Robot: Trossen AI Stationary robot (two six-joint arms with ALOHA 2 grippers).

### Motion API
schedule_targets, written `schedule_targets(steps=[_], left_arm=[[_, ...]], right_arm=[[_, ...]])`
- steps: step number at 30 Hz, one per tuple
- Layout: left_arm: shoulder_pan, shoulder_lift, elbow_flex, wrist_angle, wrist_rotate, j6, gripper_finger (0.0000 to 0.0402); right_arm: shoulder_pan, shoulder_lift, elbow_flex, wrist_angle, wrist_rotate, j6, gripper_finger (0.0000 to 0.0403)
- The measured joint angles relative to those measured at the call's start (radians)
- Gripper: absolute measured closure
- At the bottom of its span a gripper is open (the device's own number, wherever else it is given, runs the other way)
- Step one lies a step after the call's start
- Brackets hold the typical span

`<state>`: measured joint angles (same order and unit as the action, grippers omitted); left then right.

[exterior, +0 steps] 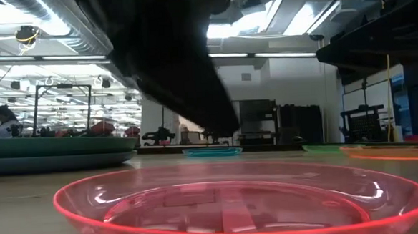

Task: Stack plastic plates
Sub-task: Stack the pink plate on top of the gray plate

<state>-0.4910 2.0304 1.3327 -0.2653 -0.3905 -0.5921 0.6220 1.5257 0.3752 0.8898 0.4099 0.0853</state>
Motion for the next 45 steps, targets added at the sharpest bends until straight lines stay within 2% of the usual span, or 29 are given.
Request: schedule_targets(steps=[4,13,16,21,23,32,38,41,45], left_arm=[[0.017,0.0,-0.023,-0.04,-0.02,-0.026,0.0276],[0.049,-0.001,-0.111,0.002,0.084,-0.075,0.0279],[0.05,-0.002,-0.113,0.001,0.1,-0.058,0.0304],[0.049,-0.002,-0.112,0.002,0.106,-0.053,0.0378],[0.047,-0.002,-0.111,0.01,0.117,-0.053,0.0394],[0.045,-0.035,-0.112,0.003,0.116,-0.018,0.04],[0.049,-0.09,-0.113,-0.025,0.037,0.002,0.0401],[0.054,-0.096,-0.113,-0.04,0.035,0.002,0.04],[0.07,-0.096,-0.113,-0.042,0.047,0.003,0.0383]], right_arm=[[0.0,0.0,0.0,0.001,0.0,0.0,0.026],[0.0,0.0,0.0,0.001,0.001,0.0,0.026],[0.0,0.0,0.0,0.001,0.001,0.0,0.026],[0.0,0.0,0.0,0.001,0.017,0.0,0.026],[0.0,0.0,0.0,-0.002,0.019,0.0,0.026],[-0.001,0.0,0.0,-0.007,0.034,0.0,0.026],[-0.001,0.0,0.0,-0.012,0.034,0.001,0.026],[-0.001,0.0,0.0,-0.011,0.033,0.008,0.026],[-0.001,0.0,0.0,-0.011,0.034,0.01,0.026]])
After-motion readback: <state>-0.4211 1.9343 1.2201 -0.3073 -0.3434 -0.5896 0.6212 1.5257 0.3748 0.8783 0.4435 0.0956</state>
